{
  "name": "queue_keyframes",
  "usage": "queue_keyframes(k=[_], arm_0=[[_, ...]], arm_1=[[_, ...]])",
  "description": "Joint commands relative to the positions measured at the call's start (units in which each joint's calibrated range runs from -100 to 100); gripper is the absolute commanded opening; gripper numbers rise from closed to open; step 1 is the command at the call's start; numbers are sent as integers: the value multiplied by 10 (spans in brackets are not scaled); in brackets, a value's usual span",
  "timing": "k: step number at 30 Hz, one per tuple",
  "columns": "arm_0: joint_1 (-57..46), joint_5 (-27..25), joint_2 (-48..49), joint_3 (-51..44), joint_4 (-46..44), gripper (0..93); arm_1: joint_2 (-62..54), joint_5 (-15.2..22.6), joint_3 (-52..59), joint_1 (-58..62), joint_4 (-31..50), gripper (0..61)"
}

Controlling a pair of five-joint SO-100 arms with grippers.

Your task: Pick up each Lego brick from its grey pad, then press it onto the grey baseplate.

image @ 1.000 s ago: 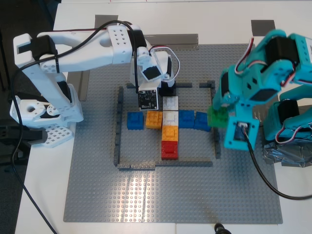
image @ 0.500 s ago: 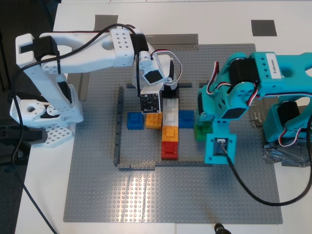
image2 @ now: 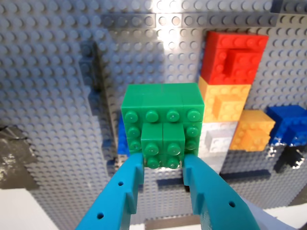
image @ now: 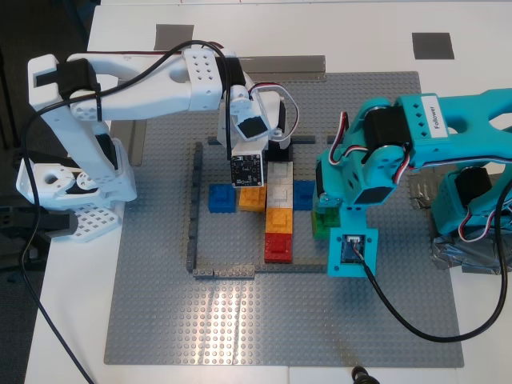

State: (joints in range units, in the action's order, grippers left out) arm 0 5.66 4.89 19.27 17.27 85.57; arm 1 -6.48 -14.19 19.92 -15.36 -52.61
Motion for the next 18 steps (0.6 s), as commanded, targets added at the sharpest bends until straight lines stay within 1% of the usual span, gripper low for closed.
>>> queue_keyframes(k=[1, 4, 12, 18], arm_0=[[3, 1, -22, -12, -6, 0], [3, 1, -50, -24, -6, 0], [3, 2, -63, -59, -6, 0], [3, 2, -63, -60, -14, 0]], arm_1=[[-7, -2, -18, -6, -8, 181], [-7, -1, -18, -6, -11, 200], [-12, 0, -18, -6, -17, 198], [-26, -1, -20, -8, -34, 190]])
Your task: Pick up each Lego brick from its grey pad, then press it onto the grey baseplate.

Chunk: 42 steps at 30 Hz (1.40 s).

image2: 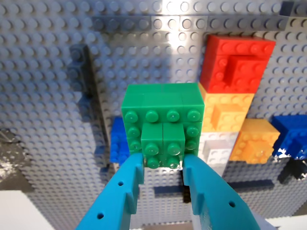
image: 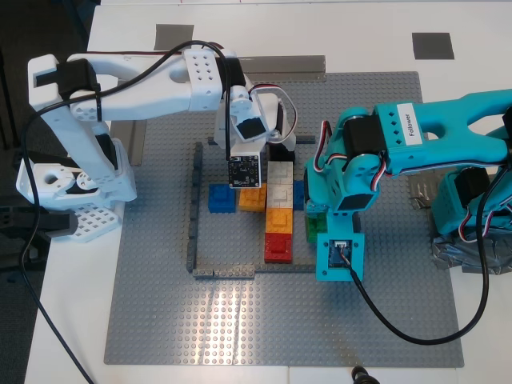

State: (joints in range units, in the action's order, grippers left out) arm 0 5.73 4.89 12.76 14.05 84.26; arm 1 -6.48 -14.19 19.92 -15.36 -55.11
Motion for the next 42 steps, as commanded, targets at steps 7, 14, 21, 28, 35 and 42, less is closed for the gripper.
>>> queue_keyframes(k=[7, 14, 21, 28, 35, 42], arm_0=[[2, 2, 1, -22, 0, 0], [-2, 2, -7, -23, -16, 0], [-5, 2, -50, -28, -16, 0], [-11, 2, -56, -30, -25, 0], [-26, 1, -58, -29, -35, 0], [-26, 1, -58, -29, -34, 0]], arm_1=[[-53, 3, -18, -16, -23, 187], [-97, 19, -17, -22, -49, 3], [-155, 47, -20, -35, -87, 2], [-192, 88, -51, -69, -134, 2], [-236, 91, -52, -152, -158, 2], [-243, 90, -41, -206, -163, 2]])
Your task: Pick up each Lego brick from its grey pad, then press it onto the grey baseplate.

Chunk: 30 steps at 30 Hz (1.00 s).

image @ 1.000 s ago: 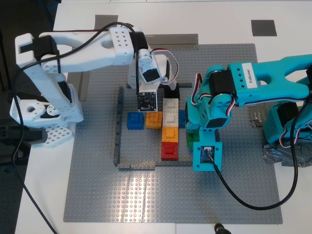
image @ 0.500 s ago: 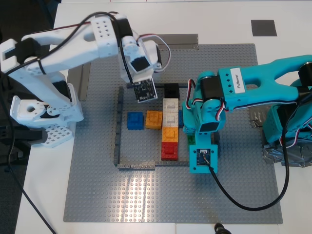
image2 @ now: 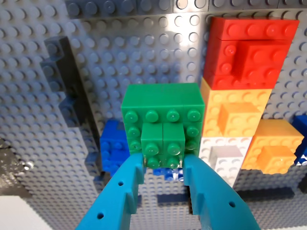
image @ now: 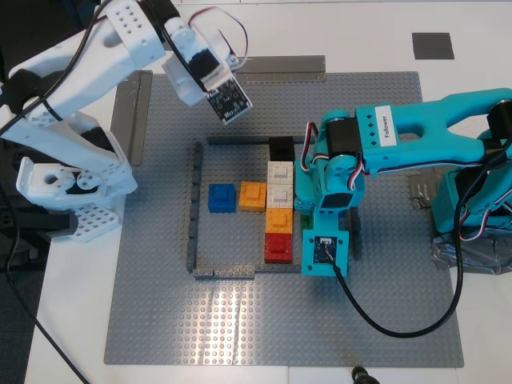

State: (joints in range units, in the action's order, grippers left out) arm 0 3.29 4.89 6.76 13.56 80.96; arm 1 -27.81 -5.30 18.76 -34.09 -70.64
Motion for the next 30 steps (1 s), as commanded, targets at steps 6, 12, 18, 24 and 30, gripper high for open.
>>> queue_keyframes(k=[6, 12, 18, 24, 30], arm_0=[[4, 1, 2, -24, 1, 0], [-1, 1, 2, -24, 0, 0], [-5, -1, 1, -24, -2, 0], [-7, -1, -20, -25, -14, 0], [-21, 1, -41, -26, -22, 0]], arm_1=[[-40, 9, 4, -61, -5, 2], [-25, 12, -17, -99, -6, 2], [10, 16, -73, -152, -43, 2], [68, 16, -134, -209, -56, 2], [117, 5, -189, -228, -73, 2]])
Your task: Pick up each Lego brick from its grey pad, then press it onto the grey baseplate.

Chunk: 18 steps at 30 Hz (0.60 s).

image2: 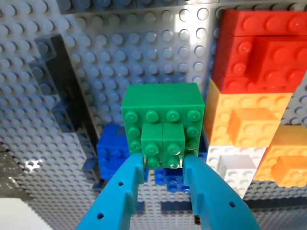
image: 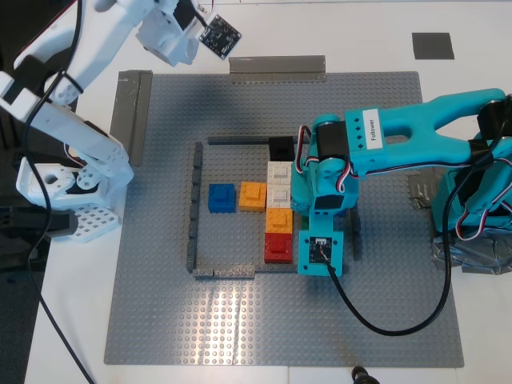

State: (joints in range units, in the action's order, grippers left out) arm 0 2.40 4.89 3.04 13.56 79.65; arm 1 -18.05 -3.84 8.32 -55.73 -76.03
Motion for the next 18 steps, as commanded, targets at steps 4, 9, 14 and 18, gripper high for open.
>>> queue_keyframes(k=[4, 9, 14, 18], arm_0=[[-26, -3, -6, -34, -19, 0], [-26, -3, -6, -39, -18, 0], [-23, -3, -6, -38, -16, 0], [-21, -2, -6, -34, -15, 0]], arm_1=[[31, -6, -98, -14, -13, 2], [29, -4, -85, -23, -13, 2], [18, -6, -60, -26, -11, 2], [9, -1, -46, -26, -11, 2]])
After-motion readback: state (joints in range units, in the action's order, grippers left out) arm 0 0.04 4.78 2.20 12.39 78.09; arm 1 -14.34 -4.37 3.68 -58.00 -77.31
